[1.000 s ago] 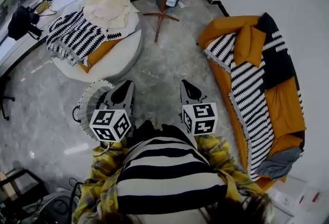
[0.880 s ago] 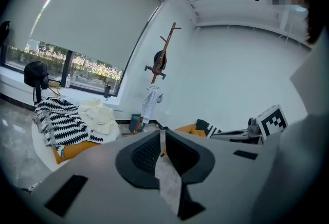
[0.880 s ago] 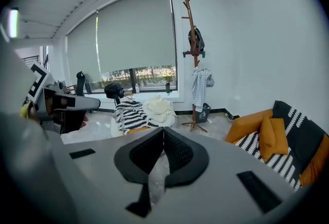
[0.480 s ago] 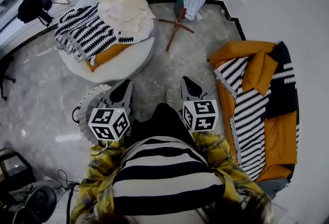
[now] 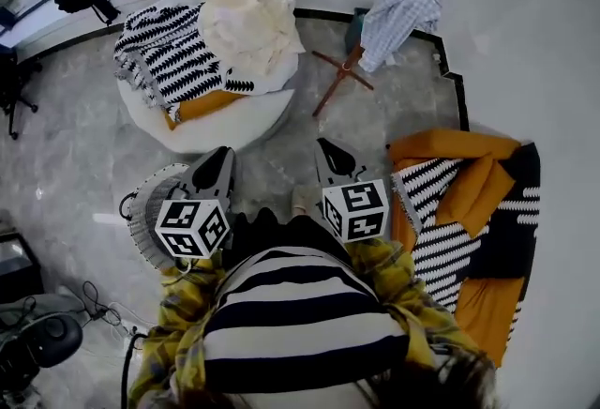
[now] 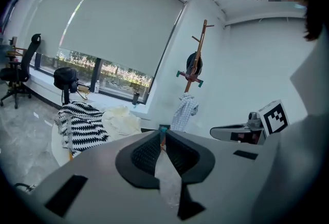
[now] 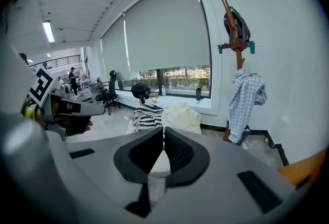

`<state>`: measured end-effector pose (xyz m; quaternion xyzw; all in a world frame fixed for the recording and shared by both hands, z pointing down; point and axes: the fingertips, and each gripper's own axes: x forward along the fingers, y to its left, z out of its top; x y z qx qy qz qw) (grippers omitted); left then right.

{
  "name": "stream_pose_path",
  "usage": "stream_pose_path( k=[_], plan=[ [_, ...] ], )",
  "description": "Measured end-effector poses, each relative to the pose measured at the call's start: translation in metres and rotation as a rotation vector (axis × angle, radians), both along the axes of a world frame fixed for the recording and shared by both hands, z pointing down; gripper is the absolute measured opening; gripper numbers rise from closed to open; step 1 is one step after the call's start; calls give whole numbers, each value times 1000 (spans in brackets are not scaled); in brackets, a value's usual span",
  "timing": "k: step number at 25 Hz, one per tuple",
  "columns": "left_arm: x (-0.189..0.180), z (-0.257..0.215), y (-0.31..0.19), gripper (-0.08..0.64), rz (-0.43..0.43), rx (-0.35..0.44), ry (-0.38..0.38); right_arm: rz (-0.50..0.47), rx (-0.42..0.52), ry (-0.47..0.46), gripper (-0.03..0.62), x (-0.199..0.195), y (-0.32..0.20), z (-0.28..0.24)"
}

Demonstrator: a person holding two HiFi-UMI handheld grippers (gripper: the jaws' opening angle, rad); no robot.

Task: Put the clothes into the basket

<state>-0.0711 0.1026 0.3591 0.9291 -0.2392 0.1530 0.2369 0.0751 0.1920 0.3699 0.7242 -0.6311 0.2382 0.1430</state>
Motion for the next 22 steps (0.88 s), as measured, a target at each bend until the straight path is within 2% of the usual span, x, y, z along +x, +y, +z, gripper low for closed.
stream_pose_path(
  k=[4, 8, 13, 22],
  plan=[
    [25, 1, -10, 44, -73, 6, -5, -126, -5, -21, 29, 24, -27, 5],
    [44, 0, -17, 44, -143, 6, -13, -208, -21, -31, 31, 45, -47, 13],
    [52, 5, -19, 44, -191, 1, -44, -248, -19, -51, 31, 65, -68, 23],
    [50, 11, -48, 44, -245, 3, -65, -296, -61, -54, 31, 67, -103, 47]
  ],
)
